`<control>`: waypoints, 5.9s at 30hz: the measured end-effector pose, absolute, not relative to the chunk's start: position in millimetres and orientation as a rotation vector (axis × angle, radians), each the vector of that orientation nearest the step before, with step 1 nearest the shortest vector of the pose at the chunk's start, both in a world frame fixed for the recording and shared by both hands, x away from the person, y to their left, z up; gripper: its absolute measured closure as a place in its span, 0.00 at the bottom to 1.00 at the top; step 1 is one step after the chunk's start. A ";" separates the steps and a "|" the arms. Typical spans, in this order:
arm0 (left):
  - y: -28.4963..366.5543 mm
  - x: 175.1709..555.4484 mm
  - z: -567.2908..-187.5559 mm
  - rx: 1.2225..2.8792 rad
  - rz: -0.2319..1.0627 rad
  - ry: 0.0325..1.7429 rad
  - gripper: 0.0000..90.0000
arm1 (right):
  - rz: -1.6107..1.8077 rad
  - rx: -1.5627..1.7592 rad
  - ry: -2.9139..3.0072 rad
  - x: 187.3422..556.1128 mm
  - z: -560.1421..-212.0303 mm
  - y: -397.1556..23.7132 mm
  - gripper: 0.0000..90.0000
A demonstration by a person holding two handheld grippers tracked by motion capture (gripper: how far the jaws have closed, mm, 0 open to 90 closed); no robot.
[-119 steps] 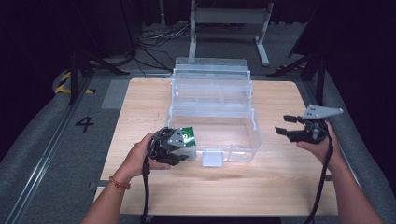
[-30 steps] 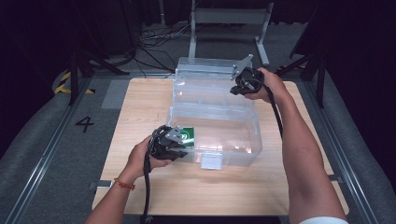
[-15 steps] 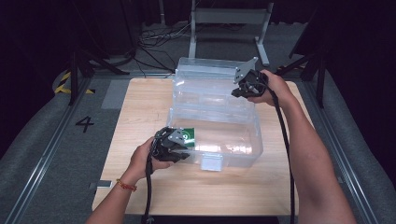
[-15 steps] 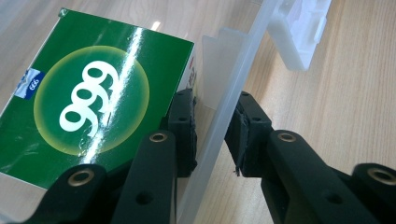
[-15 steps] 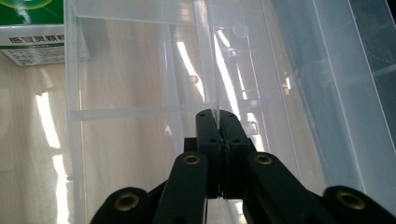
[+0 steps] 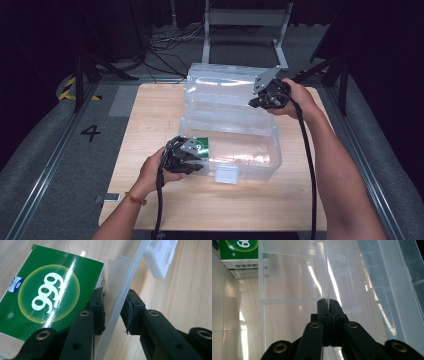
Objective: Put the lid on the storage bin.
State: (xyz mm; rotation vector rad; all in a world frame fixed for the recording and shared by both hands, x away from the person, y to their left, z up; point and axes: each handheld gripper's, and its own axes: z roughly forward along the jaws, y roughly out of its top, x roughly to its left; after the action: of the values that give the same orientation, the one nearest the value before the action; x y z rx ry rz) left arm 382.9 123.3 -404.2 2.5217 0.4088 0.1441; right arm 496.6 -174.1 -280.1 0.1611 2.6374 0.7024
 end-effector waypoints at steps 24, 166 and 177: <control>119.2 377.5 -404.5 2.514 0.160 0.407 0.79 | 0.752 0.112 2.576 443.8 -279.4 -178.3 1.00; 160.7 403.2 -301.2 2.154 0.386 0.621 1.00 | 0.902 0.162 2.452 346.9 -338.7 -215.2 0.89; 161.1 389.9 -313.8 2.182 0.371 0.596 1.00 | 0.982 0.274 2.415 333.3 -345.3 -247.8 0.90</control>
State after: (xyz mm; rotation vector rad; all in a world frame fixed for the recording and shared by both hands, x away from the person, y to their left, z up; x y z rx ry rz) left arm 389.9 161.1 -313.8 2.1821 0.5959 0.3712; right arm 333.3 -247.8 -345.3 0.2743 2.4146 0.9823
